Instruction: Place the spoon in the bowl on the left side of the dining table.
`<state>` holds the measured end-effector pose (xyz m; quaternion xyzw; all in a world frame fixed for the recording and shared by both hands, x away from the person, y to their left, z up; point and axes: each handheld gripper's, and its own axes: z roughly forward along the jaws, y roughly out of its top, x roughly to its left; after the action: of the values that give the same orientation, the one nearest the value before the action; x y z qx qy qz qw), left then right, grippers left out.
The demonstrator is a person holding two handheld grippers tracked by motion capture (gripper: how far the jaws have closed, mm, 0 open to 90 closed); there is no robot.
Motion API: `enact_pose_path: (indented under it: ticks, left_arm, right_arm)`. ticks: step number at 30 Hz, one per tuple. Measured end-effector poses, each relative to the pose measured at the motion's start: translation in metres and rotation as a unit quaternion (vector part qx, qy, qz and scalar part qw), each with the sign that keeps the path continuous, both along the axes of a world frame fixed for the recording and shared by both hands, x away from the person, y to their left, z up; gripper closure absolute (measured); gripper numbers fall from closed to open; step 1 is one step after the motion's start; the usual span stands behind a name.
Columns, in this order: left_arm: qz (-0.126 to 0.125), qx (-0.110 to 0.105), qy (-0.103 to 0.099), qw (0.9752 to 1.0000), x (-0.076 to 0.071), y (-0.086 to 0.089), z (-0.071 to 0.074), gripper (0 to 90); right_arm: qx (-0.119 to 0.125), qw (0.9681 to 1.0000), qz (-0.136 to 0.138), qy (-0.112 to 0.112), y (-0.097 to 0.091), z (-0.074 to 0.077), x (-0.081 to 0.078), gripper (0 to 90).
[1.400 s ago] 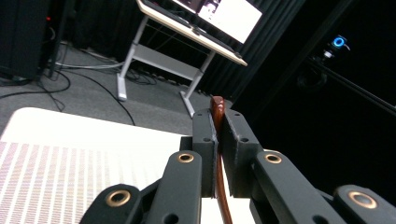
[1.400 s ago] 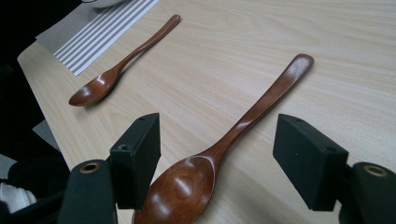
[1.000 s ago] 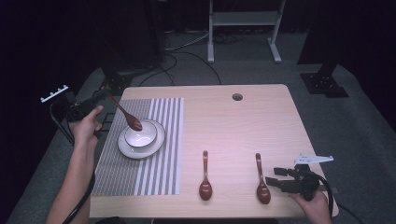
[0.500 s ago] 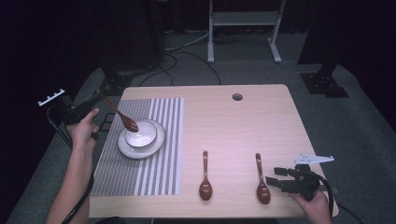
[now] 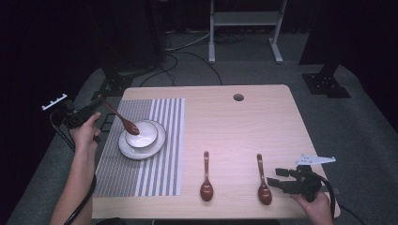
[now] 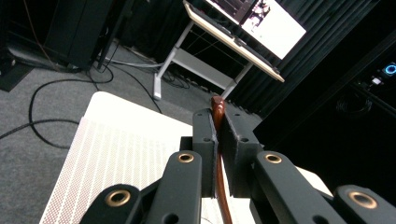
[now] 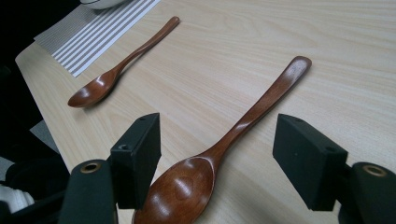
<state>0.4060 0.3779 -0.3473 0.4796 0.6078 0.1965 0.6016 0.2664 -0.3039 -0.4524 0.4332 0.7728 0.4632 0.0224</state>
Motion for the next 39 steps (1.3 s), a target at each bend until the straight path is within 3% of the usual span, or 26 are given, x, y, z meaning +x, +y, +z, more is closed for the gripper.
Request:
enact_pose_path:
  ticks: [39]
  left_arm:
    - [0.001,-0.018,0.035,0.9992,0.008,-0.007,-0.043,84.2]
  right_arm:
    - [-0.002,1.0000,0.001,0.002,0.001,0.000,0.000,31.1]
